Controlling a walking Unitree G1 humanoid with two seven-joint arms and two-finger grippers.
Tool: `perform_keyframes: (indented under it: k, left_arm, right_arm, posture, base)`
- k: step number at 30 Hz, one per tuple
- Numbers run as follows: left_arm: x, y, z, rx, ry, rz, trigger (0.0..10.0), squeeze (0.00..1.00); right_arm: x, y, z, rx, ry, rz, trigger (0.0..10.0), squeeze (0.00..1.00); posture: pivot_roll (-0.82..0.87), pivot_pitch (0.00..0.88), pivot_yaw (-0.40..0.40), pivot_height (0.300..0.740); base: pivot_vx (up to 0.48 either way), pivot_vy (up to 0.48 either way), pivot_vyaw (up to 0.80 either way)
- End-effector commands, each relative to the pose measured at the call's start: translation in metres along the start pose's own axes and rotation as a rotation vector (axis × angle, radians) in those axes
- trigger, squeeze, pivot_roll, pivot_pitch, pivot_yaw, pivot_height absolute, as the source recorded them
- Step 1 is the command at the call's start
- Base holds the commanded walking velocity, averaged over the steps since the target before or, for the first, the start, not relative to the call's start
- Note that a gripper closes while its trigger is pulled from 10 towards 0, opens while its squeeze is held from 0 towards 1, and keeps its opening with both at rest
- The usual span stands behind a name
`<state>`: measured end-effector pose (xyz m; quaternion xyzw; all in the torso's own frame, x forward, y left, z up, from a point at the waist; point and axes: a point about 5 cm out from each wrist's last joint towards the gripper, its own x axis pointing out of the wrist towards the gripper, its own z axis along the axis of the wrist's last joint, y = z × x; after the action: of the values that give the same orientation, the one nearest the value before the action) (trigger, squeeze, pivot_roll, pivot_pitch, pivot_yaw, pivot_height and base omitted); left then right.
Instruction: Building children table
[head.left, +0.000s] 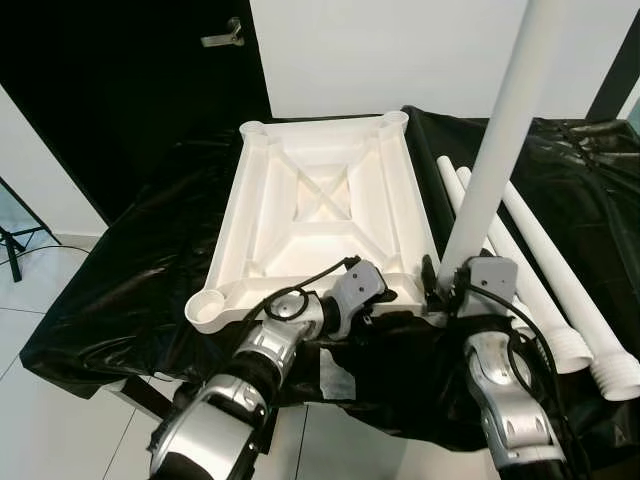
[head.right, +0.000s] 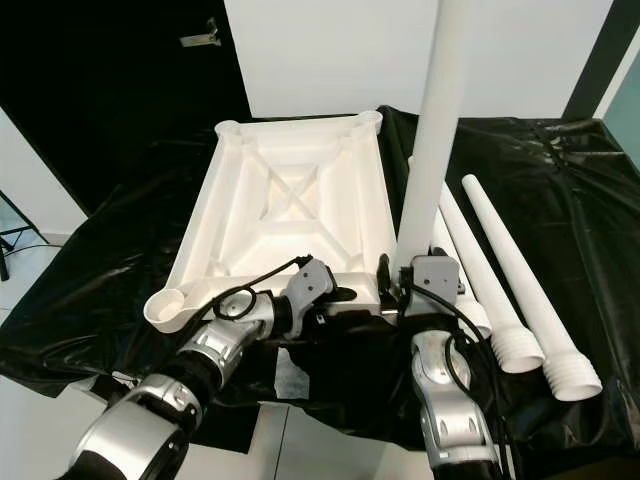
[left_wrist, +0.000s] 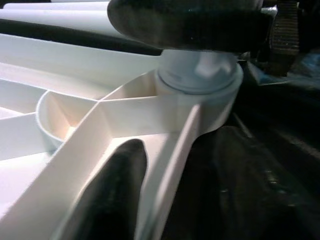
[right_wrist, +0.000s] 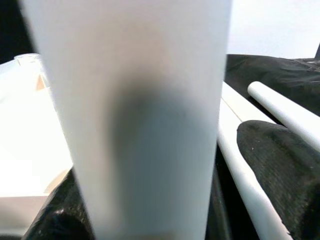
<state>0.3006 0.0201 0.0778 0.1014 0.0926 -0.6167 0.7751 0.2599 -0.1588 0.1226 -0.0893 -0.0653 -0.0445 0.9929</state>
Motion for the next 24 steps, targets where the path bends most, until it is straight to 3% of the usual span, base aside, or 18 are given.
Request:
perform_keyframes:
  k: [1, 2, 4, 5, 7, 10, 19, 20, 21, 22, 24]
  left_arm:
    - [-0.008, -0.023, -0.039, -0.145, 0.118, -0.149, 10.0, 1.0]
    - [-0.009, -0.025, -0.041, -0.139, 0.127, -0.166, 10.0, 0.18]
    - [-0.01, -0.026, -0.041, -0.137, 0.133, -0.177, 10.0, 0.18]
    - [-0.011, -0.026, -0.042, -0.144, 0.133, -0.176, 10.0, 0.0]
    - [-0.013, -0.025, -0.042, -0.151, 0.121, -0.171, 10.0, 0.0]
    - [-0.02, -0.032, -0.04, -0.14, 0.083, -0.279, 10.0, 0.0]
    - [-0.026, -0.022, -0.03, -0.165, -0.002, -0.224, 10.0, 0.0]
    - [-0.026, -0.02, -0.028, -0.177, -0.013, -0.216, 10.0, 0.0]
    - [-0.027, -0.019, -0.027, -0.186, -0.021, -0.211, 10.0, 0.0]
    - [-0.027, -0.018, -0.025, -0.192, -0.03, -0.209, 10.0, 0.0]
    - [-0.028, -0.017, -0.023, -0.197, -0.041, -0.208, 10.0, 0.0]
  right_arm:
    - [-0.006, -0.002, -0.001, -0.009, 0.021, 0.009, 10.0, 0.0]
    - [-0.01, -0.002, 0.0, -0.004, 0.024, 0.029, 10.0, 0.0]
    - [-0.013, -0.001, 0.0, -0.001, 0.025, 0.044, 10.0, 0.0]
    - [-0.016, -0.004, 0.002, -0.007, 0.021, 0.043, 10.0, 0.0]
    - [-0.021, -0.01, 0.005, -0.023, 0.017, 0.022, 10.0, 0.0]
    - [-0.03, -0.021, 0.005, -0.036, 0.03, -0.014, 10.0, 0.0]
    - [-0.049, -0.029, 0.007, -0.037, 0.064, -0.023, 10.0, 0.0]
    - [-0.053, -0.031, 0.006, 0.023, 0.085, -0.031, 2.5, 0.0]
    - [-0.055, -0.032, 0.005, 0.066, 0.099, -0.037, 2.5, 0.0]
    - [-0.058, -0.032, 0.005, 0.083, 0.104, -0.029, 0.0, 0.0]
    - [-0.061, -0.032, 0.004, 0.085, 0.11, -0.006, 0.0, 0.0]
  posture:
    - [-0.09, 0.0, 0.044, 0.74]
    - [-0.1, 0.0, 0.043, 0.74]
    - [-0.1, 0.0, 0.043, 0.74]
    - [-0.12, 0.0, 0.044, 0.74]
    - [-0.13, 0.0, 0.043, 0.74]
    - [-0.14, 0.0, 0.042, 0.74]
    - [-0.19, 0.004, 0.044, 0.74]
    - [-0.19, 0.006, 0.047, 0.74]
    - [-0.19, 0.005, 0.048, 0.74]
    - [-0.19, 0.006, 0.049, 0.74]
    - [-0.19, 0.004, 0.052, 0.74]
  base:
    - [0.0, 0.0, 0.0]
    - [0.0, 0.0, 0.0]
    - [0.0, 0.0, 0.0]
    - [0.0, 0.0, 0.0]
    - [0.0, 0.0, 0.0]
    - [0.0, 0.0, 0.0]
    - [0.0, 0.0, 0.0]
    - [0.0, 0.0, 0.0]
    - [0.0, 0.0, 0.0]
    - [0.0, 0.0, 0.0]
    - [0.0, 0.0, 0.0]
